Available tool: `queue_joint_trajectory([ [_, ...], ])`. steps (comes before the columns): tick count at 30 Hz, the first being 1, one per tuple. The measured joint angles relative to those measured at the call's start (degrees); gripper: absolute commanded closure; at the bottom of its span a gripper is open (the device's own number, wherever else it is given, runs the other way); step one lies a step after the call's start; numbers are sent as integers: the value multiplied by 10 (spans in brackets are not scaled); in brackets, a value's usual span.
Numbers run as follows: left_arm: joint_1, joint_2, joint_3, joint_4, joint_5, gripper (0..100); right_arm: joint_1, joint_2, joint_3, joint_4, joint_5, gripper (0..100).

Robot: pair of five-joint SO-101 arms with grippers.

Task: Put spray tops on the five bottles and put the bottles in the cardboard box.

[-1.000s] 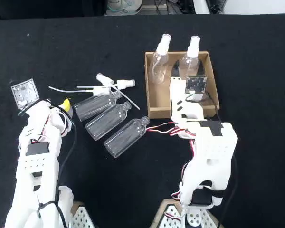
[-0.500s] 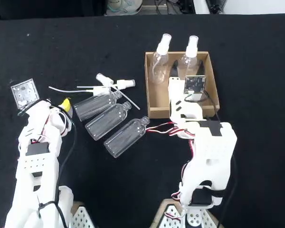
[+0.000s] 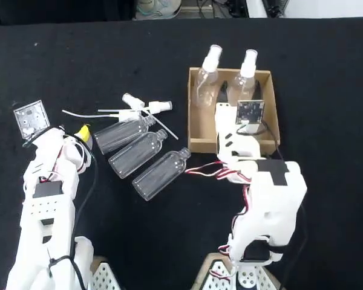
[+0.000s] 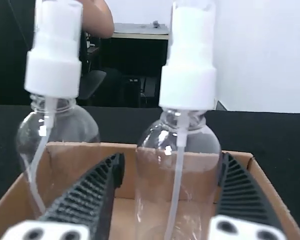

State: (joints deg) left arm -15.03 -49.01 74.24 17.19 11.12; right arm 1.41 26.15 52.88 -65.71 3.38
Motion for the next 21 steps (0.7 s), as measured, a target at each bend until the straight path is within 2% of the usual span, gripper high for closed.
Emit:
queue_joint_trajectory([
  [6,0,0,0,0,2,802,0,-63,-3,145,-5,743],
  [12,0,0,0,0,2,802,0,-150,-3,302,-66,743],
  [21,0,0,0,0,2,802,0,-222,-3,382,-82,743],
])
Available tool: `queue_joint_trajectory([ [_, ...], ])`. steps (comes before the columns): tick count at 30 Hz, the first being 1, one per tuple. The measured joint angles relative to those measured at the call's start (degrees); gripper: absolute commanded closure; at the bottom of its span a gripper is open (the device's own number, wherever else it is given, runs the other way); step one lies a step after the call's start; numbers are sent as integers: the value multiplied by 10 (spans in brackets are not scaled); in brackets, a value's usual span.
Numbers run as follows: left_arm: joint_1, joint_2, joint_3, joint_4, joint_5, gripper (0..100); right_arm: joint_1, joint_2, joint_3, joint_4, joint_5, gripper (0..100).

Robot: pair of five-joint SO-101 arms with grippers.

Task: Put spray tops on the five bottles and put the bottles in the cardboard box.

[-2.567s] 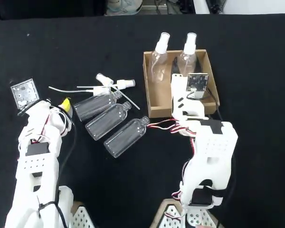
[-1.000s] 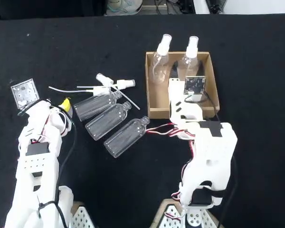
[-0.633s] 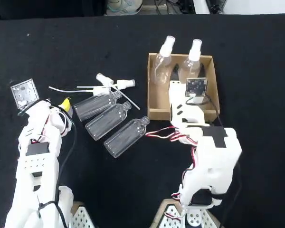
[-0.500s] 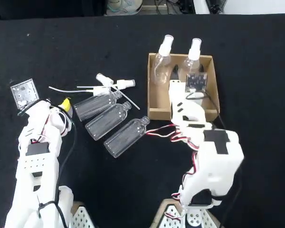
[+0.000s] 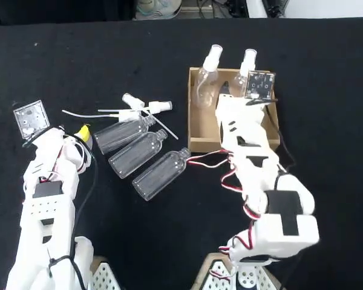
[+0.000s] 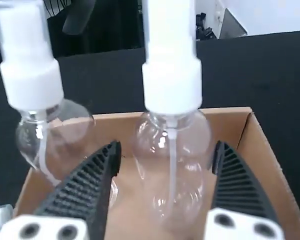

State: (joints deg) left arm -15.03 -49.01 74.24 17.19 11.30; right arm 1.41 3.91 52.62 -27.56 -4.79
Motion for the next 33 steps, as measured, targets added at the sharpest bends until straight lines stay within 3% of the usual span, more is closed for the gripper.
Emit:
queue_joint_trajectory([
  [8,0,0,0,0,0,802,0,-118,26,77,-10,747],
  [14,0,0,0,0,0,802,0,-264,59,206,-10,749],
  [21,0,0,0,0,0,802,3,-406,59,443,-10,934],
  [27,0,0,0,0,0,802,22,-413,5,566,-10,877],
  [33,0,0,0,0,0,802,25,-313,-84,636,-10,928],
])
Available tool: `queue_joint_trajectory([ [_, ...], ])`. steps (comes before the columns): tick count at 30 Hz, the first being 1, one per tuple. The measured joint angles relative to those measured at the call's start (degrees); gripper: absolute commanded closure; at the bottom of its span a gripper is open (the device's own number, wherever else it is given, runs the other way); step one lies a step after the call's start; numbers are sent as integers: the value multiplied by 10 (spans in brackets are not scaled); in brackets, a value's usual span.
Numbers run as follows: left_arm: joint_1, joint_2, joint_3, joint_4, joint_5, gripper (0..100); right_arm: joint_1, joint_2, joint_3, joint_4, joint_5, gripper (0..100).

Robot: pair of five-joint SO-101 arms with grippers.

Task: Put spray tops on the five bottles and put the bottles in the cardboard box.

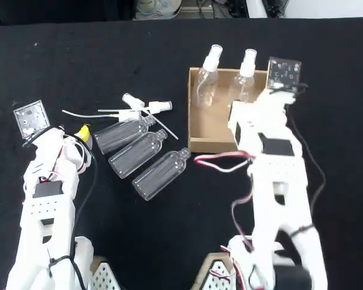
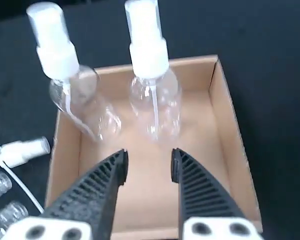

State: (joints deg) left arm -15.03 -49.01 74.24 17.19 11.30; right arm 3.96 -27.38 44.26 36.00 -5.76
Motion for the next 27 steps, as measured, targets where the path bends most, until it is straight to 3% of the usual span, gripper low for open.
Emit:
queue_joint_trajectory([
  [4,0,0,0,0,0,802,0,76,-55,38,0,976],
  [15,0,0,0,0,0,802,36,152,-81,41,71,920],
  [27,0,0,0,0,0,802,40,251,-81,-113,117,920],
])
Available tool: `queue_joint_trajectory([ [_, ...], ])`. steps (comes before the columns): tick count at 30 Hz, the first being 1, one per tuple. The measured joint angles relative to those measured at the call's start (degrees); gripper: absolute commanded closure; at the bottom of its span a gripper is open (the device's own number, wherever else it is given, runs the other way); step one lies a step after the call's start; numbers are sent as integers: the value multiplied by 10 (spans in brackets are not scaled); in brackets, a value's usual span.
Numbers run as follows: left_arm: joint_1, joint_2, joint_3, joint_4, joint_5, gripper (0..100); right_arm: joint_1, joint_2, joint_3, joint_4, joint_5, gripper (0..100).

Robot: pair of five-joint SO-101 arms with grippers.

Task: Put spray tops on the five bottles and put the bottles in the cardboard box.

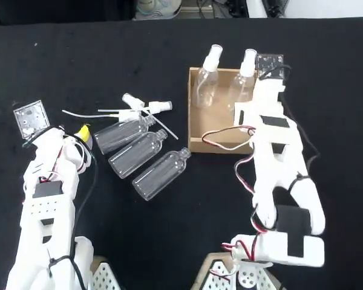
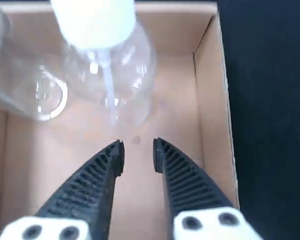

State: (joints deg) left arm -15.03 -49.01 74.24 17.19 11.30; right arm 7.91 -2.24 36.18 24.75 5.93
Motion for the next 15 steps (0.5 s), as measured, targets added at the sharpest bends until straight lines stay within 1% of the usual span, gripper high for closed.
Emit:
queue_joint_trajectory([
  [7,0,0,0,0,0,802,0,33,0,-56,1,920],
  [15,0,0,0,0,0,802,-8,68,0,-98,4,920],
])
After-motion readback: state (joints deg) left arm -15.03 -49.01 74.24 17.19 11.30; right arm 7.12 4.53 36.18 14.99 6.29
